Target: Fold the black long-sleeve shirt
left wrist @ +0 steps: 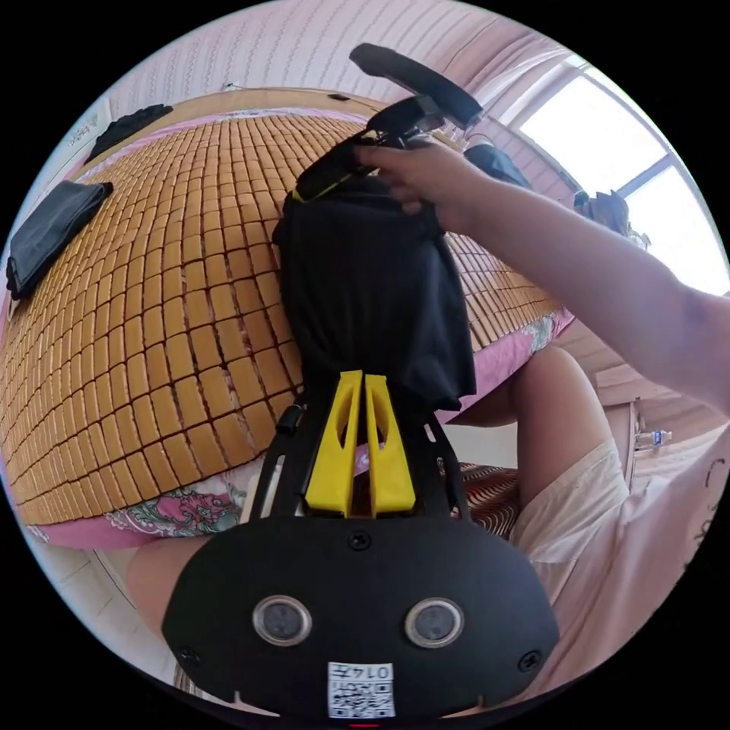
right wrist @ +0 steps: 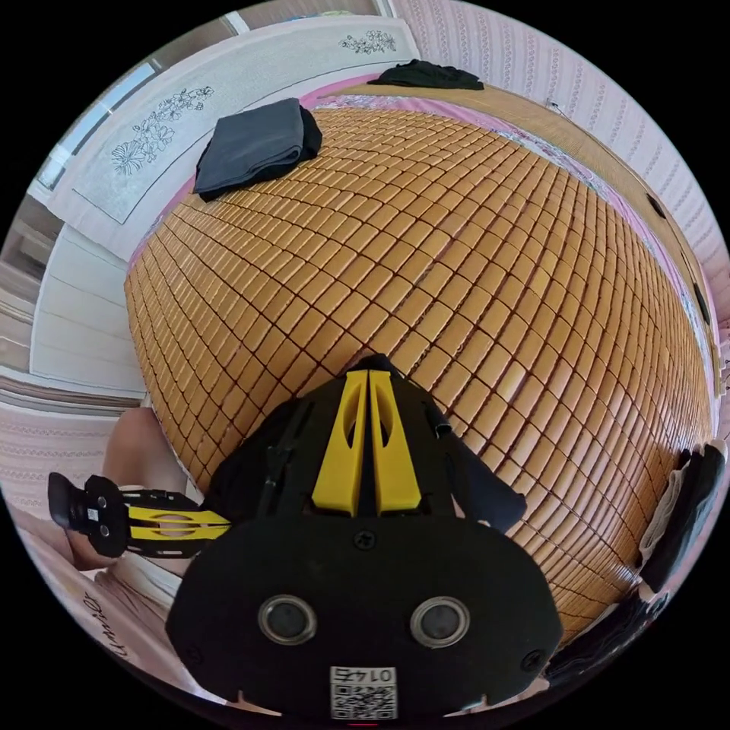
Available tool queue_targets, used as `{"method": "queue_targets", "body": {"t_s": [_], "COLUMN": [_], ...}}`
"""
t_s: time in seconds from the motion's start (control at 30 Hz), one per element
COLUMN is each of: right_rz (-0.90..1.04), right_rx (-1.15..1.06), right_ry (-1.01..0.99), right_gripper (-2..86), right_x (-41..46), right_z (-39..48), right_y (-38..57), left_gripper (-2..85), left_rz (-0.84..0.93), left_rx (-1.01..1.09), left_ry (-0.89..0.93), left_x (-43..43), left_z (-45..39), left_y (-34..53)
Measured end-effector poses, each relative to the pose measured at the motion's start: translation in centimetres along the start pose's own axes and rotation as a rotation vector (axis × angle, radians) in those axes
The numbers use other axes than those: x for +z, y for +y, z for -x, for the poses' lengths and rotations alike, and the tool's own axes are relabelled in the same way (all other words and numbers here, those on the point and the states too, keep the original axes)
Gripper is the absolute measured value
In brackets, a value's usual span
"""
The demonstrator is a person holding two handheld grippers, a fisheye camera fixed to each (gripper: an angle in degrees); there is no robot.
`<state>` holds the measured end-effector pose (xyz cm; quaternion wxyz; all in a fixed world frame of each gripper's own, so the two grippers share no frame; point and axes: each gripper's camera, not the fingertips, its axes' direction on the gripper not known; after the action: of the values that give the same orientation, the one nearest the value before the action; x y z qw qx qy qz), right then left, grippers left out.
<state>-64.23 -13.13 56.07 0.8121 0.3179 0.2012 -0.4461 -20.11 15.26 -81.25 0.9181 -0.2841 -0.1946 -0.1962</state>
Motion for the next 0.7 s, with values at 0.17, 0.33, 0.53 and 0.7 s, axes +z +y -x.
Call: {"method": "queue_targets", "body": {"t_s": [0.17,0.33,0.53,0.7], "right_rz": [-0.262,-0.367,-0.316,-0.378], "right_rx": [0.046,0.254,0.407,0.382], "right_ry": [-0.172,-0.116,-0.274,-0.279], "right_gripper": [0.9,7.9,17.1,16.9], "right_x": [-6.1,-9.4,-4.7,-3.6], "right_z": [-2.0,-4.8,-7.1,-6.4], "right_y": [4.9,12.9,17.0,16.3], "left_gripper": [-0.9,0.6,10.4,12.0], "left_rz": [0.093,0.02,-0.135,-0.145], "left_rx": [-0.066,-0.135,-0.096,-0.091], "left_ry": [0.006,-0.091,-0.011,0.13], "left_x": [0.0,-3.9,-4.0,2.0], "left_z": [2.3,4.6,6.9,8.3], "left_y": [0.5,2.3,-1.8,-7.1]}}
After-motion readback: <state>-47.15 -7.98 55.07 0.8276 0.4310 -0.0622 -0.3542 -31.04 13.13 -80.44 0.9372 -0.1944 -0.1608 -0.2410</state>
